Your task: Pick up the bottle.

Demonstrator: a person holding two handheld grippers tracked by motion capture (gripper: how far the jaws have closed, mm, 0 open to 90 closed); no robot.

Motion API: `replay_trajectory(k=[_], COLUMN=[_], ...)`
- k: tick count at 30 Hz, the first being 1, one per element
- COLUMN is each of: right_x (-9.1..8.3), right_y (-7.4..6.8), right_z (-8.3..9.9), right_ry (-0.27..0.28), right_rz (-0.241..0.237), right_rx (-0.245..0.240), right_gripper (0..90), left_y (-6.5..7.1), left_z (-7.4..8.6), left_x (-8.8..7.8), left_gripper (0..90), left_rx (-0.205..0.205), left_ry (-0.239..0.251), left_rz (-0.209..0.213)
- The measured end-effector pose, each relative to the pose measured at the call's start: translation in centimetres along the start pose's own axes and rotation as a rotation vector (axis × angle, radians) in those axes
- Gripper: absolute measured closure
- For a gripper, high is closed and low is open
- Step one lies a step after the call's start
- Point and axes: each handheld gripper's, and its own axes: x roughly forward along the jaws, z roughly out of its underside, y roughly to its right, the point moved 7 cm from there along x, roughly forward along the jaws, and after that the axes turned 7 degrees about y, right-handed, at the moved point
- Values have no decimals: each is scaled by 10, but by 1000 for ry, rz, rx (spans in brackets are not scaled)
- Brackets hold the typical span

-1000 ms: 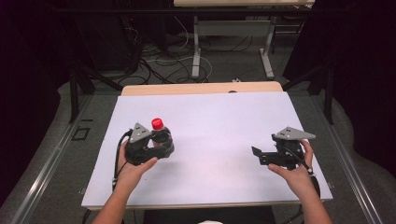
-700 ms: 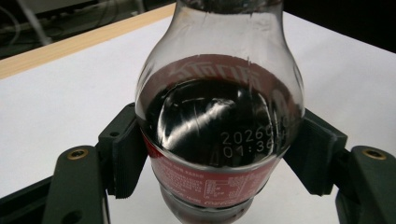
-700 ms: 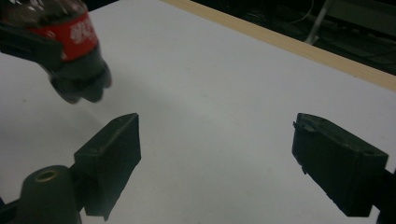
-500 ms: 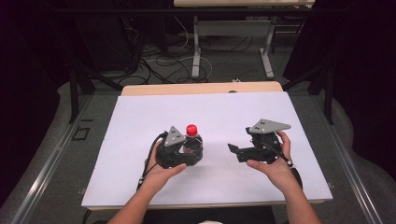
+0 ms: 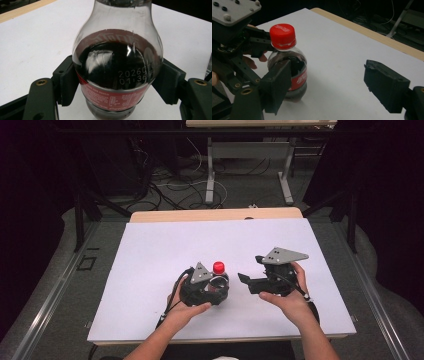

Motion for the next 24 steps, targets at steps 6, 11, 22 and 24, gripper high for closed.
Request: replay_trajectory(k=[6, 11, 22, 24], right_x=[-1, 1, 7, 9], right_y=[-9, -13, -25, -27], right_z=[-1, 1, -3, -4], right_ry=[1, 1, -17, -31], right_rz=[-25, -44, -96, -103], right_rx=[22, 29, 18, 6], right_gripper=[246, 265, 335, 337], left_y=[4, 7, 15, 16], left_z=[5, 6, 7, 7], left_x=[2, 3, 6, 7], left_gripper=[301, 301, 301, 301], left_rx=[7, 17, 16, 25], left_ry=[-10, -20, -11, -11], left_rz=[7, 22, 28, 30])
